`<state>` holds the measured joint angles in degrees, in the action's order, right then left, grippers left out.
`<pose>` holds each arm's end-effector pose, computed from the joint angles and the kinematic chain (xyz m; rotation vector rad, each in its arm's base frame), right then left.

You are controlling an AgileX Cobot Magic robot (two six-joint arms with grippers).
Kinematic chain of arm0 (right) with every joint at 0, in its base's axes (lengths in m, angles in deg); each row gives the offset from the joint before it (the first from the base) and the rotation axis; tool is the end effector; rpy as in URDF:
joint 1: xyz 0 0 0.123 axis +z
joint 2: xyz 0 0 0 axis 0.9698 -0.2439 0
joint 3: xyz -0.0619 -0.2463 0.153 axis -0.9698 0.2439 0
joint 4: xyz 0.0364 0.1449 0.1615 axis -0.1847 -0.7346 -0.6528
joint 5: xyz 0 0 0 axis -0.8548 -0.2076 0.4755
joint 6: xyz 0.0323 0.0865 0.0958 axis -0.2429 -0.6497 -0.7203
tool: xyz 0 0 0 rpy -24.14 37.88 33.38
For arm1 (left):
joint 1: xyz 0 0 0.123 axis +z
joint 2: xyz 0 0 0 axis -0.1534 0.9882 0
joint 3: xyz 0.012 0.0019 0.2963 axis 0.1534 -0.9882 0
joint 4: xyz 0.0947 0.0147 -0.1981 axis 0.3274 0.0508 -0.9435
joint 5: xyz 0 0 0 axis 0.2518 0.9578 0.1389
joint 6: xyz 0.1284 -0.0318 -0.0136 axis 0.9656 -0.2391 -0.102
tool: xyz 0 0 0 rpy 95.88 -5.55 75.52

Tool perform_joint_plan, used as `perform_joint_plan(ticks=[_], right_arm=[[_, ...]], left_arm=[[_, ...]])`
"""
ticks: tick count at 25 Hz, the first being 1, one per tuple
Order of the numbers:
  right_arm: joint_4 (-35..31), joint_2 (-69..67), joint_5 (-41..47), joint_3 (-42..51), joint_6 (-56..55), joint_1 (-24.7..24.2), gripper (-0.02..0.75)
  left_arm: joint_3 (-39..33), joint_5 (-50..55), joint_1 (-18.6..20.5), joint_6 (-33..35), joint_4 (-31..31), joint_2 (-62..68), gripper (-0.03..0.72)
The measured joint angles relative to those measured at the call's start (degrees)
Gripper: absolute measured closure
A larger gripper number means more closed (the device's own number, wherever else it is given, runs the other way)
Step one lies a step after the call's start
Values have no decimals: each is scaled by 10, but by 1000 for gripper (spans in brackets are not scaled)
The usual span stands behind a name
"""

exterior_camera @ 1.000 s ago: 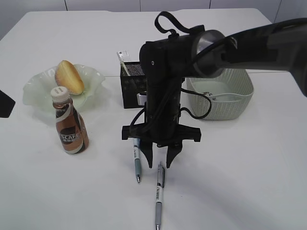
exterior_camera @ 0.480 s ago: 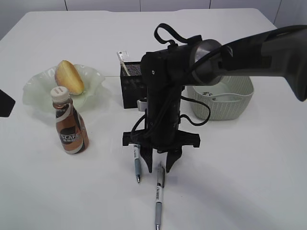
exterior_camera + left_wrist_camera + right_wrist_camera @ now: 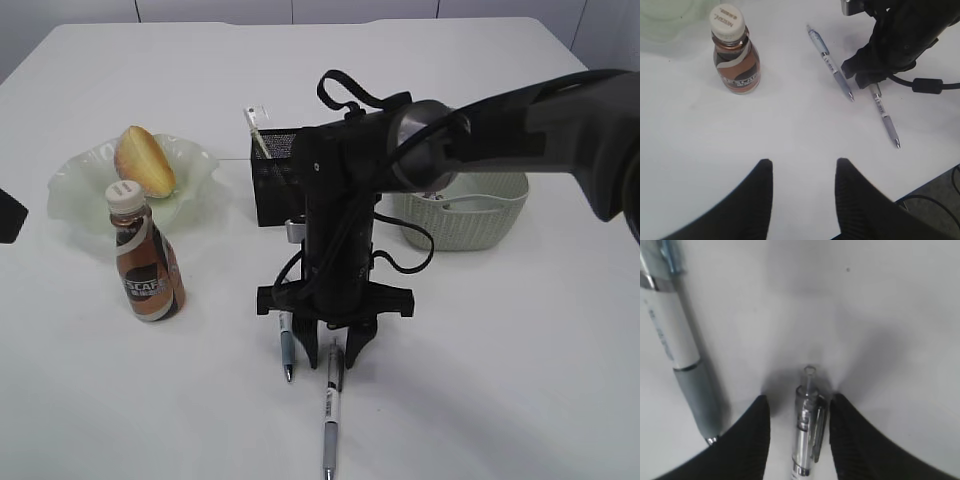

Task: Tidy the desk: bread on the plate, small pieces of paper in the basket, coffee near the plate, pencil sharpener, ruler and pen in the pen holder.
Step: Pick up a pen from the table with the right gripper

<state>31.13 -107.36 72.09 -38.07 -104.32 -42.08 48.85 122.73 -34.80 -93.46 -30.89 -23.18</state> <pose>0.3382 0.2460 0.1053 -0.0792 -3.0203 -0.1005 0.1647 -0.0933 0.3220 0.4069 2.5272 -0.3540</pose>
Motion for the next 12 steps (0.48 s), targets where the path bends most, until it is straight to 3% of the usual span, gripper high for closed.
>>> perform_joint_plan(ticks=[12], right_arm=[[9, 0, -1, 0, 1, 0, 510]], left_arm=[[0, -6, 0, 0, 1, 0, 381]])
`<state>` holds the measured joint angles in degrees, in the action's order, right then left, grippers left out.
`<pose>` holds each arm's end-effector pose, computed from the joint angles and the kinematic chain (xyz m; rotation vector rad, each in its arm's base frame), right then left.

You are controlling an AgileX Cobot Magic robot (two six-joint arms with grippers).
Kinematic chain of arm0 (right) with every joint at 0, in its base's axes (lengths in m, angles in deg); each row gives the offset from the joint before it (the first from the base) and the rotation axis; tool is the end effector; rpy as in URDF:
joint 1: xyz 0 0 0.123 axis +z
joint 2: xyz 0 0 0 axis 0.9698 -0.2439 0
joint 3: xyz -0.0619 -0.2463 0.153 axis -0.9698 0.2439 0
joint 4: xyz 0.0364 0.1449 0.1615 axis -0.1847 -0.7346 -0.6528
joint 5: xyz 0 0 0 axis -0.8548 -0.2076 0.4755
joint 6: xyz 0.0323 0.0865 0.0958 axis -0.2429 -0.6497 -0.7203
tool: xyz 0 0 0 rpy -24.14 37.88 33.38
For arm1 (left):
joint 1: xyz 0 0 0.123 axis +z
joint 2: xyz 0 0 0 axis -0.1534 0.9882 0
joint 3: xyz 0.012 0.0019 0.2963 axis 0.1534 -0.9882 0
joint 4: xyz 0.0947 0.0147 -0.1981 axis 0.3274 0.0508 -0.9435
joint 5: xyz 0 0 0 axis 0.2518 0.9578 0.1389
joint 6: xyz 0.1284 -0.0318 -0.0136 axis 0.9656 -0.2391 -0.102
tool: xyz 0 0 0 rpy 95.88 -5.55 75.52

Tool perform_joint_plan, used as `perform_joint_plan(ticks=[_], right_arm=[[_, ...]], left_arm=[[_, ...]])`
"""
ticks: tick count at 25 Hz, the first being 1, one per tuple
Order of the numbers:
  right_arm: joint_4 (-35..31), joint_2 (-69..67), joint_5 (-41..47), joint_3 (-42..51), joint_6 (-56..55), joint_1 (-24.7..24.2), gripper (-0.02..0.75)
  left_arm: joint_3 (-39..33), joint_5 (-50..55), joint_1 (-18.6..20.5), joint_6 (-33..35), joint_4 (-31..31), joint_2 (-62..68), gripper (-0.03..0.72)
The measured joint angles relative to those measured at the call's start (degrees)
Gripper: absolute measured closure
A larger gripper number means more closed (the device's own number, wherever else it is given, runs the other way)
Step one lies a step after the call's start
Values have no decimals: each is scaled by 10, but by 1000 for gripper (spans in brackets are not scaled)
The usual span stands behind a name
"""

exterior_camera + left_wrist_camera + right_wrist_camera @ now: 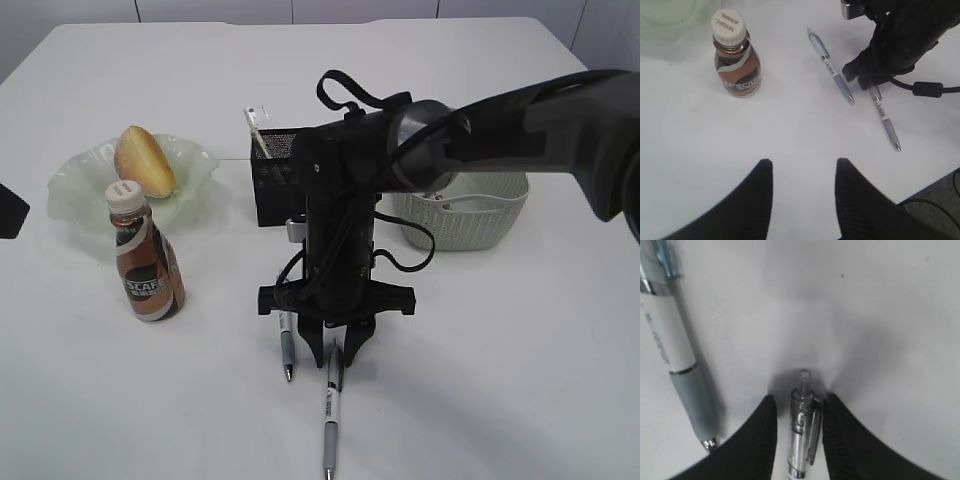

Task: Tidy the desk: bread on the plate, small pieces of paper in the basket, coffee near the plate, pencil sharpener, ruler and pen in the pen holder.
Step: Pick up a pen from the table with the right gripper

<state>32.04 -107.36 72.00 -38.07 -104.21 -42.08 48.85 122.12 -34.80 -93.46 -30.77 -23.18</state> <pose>0.3393 0.2445 0.1051 -0.0658 -3.0303 -0.0843 0.1658 -0.0935 0.3227 0.4052 2.5164 -0.3540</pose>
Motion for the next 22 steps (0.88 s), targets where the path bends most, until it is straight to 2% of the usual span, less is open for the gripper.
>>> perform_joint_plan(ticks=[3, 8, 18, 22], right_arm=[[1, 0, 0, 0, 2, 0, 522], [1, 0, 0, 0, 5, 0, 611], [1, 0, 1, 0, 62, 0, 648], [1, 6, 2, -1, 77, 0, 687]], left_arm=[[0, -1, 0, 0, 0, 0, 381], [0, -1, 0, 0, 0, 0, 381], [0, -1, 0, 0, 0, 0, 381], [0, -1, 0, 0, 0, 0, 381]])
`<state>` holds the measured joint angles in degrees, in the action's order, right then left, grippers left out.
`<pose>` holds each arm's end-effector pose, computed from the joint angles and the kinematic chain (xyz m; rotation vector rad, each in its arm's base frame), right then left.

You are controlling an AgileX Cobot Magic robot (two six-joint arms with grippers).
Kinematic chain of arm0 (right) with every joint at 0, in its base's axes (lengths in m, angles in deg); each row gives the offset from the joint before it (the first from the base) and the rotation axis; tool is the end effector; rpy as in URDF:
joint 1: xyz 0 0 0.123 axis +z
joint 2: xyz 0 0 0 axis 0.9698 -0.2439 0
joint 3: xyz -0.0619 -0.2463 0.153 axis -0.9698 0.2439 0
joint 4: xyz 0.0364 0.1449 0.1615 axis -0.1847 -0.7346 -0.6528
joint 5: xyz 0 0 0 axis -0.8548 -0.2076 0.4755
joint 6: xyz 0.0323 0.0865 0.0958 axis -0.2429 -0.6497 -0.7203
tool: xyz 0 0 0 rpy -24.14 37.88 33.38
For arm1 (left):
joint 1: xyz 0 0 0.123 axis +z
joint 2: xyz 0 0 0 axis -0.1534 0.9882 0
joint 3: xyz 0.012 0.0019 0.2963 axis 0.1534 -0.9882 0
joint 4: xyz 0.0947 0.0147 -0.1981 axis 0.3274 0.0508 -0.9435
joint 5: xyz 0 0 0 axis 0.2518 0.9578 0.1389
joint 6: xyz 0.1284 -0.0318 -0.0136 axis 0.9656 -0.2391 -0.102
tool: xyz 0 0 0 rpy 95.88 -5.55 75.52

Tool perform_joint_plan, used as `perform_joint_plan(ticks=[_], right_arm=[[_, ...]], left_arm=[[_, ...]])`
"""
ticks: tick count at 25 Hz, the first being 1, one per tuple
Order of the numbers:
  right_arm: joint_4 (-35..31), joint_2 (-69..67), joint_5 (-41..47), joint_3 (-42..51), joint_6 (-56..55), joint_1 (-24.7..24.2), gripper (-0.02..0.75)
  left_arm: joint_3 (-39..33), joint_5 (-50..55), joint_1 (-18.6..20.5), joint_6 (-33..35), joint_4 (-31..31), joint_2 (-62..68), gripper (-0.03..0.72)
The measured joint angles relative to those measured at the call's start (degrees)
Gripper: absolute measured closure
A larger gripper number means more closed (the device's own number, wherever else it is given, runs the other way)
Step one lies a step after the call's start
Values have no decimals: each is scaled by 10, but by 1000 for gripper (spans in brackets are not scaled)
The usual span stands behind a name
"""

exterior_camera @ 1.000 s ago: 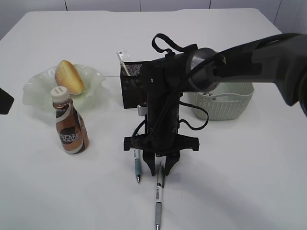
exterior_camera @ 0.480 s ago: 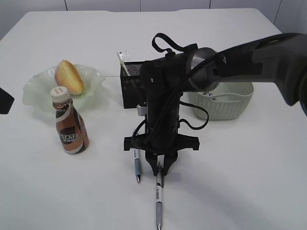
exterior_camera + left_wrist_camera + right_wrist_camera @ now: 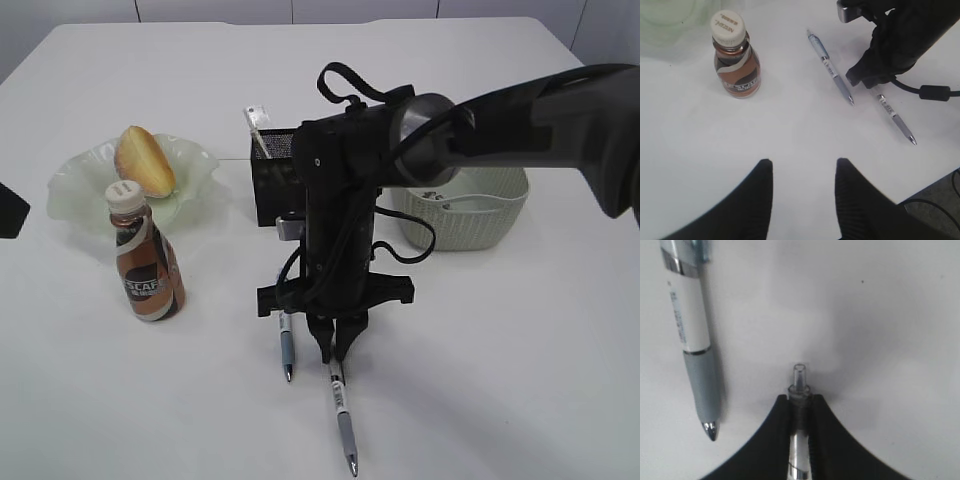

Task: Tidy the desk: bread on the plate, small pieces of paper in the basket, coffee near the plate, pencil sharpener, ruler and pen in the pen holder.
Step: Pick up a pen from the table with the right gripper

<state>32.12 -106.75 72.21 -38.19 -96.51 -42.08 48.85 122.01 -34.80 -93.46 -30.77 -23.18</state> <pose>0.3395 0.2444 0.1099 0.1406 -3.0395 -0.1014 0.1660 -0.0936 0.3229 0.4048 2.5145 -0.3545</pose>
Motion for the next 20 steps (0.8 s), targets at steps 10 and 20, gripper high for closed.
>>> perform_joint_plan(ticks=[10, 20], right_arm=[[0, 42, -28, 1, 22, -8, 689], [-7, 111, -68, -37, 49, -58, 689]], left_arm=[[-1, -1, 0, 0, 0, 0, 381], [-1, -1, 0, 0, 0, 0, 381]])
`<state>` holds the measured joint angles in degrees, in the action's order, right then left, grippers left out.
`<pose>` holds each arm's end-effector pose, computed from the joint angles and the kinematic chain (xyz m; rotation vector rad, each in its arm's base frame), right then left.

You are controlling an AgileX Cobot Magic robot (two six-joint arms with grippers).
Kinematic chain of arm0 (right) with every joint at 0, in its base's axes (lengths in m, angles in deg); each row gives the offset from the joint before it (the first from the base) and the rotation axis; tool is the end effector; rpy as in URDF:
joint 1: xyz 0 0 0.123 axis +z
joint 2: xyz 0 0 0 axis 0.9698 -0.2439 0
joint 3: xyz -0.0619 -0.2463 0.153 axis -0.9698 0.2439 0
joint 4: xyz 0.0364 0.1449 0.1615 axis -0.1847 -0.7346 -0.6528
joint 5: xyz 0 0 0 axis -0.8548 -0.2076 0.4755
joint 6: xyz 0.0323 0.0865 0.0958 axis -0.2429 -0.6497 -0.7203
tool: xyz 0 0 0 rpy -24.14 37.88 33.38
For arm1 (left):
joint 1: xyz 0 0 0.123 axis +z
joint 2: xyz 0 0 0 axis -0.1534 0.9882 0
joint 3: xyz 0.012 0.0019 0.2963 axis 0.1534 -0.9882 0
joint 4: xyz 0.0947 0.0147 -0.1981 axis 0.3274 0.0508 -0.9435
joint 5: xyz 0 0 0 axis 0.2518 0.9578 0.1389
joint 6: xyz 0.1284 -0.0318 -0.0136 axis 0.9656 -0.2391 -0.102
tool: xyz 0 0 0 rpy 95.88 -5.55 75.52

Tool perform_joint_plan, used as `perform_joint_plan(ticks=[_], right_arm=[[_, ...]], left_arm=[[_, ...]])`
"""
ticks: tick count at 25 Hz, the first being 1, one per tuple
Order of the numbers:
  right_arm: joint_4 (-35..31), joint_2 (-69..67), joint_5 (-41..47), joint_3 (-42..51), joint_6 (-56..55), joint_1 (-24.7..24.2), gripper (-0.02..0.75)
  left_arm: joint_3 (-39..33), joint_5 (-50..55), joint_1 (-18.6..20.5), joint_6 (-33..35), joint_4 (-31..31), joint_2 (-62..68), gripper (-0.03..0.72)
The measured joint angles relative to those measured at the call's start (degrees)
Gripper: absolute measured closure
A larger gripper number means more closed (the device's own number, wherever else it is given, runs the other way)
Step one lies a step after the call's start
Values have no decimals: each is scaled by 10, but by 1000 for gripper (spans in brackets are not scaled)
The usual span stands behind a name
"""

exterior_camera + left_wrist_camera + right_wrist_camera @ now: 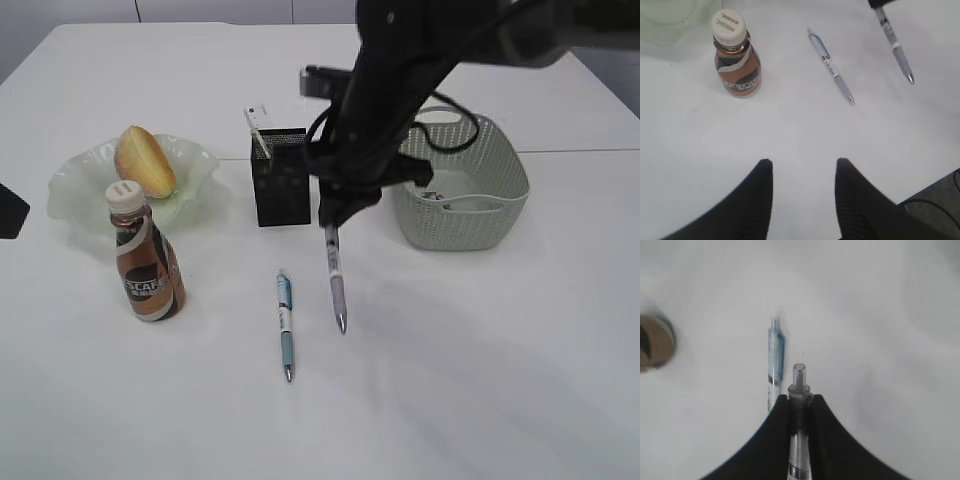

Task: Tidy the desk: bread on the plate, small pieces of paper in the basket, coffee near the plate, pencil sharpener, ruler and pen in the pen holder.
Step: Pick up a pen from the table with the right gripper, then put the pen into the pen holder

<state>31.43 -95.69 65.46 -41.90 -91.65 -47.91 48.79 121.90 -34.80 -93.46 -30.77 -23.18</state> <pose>0.3804 0.2187 0.2102 -0.1119 2.8734 0.3535 0.1661 -0.0936 0.3227 0.4044 2.5137 -0.3547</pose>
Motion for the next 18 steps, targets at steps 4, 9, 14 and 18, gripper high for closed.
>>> perform_joint_plan(ticks=[4, 9, 14, 18], right_arm=[[-3, 26, -35, -36, 17, -41, 689], [-15, 36, -113, -62, 34, -78, 689], [-25, 36, -220, -62, 67, -87, 689], [-33, 31, -301, -62, 93, -87, 689]], left_arm=[[0, 0, 0, 0, 0, 0, 381], [0, 2, 0, 0, 0, 0, 381], [0, 3, 0, 0, 0, 0, 381], [0, 3, 0, 0, 0, 0, 381]])
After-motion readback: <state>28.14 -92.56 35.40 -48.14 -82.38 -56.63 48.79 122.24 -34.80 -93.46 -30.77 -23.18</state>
